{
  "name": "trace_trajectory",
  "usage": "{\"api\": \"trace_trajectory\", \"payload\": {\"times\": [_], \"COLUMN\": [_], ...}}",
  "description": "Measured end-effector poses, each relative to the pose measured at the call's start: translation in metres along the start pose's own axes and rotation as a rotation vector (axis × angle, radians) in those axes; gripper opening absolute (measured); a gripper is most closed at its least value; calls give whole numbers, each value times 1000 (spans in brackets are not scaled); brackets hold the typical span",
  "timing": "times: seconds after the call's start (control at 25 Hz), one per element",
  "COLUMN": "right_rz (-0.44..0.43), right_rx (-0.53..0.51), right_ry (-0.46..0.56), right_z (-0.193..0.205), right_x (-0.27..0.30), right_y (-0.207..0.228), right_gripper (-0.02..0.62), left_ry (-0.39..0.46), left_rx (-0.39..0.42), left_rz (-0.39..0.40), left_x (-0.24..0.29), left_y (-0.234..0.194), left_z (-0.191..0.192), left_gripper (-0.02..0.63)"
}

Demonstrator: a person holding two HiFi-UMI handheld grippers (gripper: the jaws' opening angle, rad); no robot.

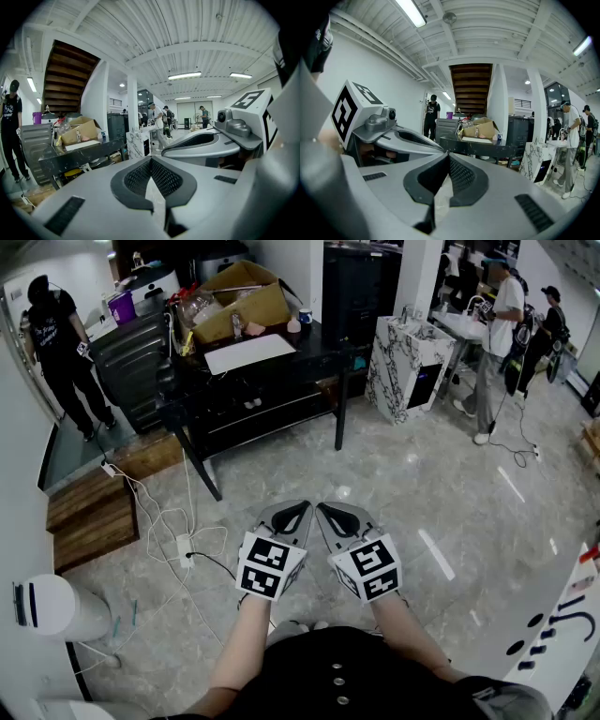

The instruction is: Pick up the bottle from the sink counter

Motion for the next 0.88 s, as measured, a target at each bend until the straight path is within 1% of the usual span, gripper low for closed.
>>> {"api": "trace_trajectory", "payload": {"times": [0.24,0.44,0.52,0.64,0.76,0.88], "right_rz": [12,16,9,-16,-39,-31], "right_rx": [-2,1,8,32,55,68], "right_ry": [6,6,13,19,14,9], "right_z": [-4,-1,0,5,11,16], "right_x": [2,3,3,3,2,0], "right_y": [6,13,15,19,28,35], "right_gripper": [0,0,2,3,5,5], "left_ry": [12,-1,34,98,86,76], "left_rx": [-13,25,28,1,-1,-12], "left_rz": [-9,-33,-21,36,29,12], "left_x": [1,4,5,8,13,15], "left_y": [-6,-6,-6,-2,0,2], "left_z": [-3,-3,-4,-6,-5,-3], "left_gripper": [17,17,17,17,17,17]}}
Point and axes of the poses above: the fingertips, and each gripper's own axes: x forward along the fingers, y to its right, z out of its underside, the point moved 10 cm from there along -x, backward along the fingers, and after that the axes turned 7 degrees about x, right-handed, at the moved point
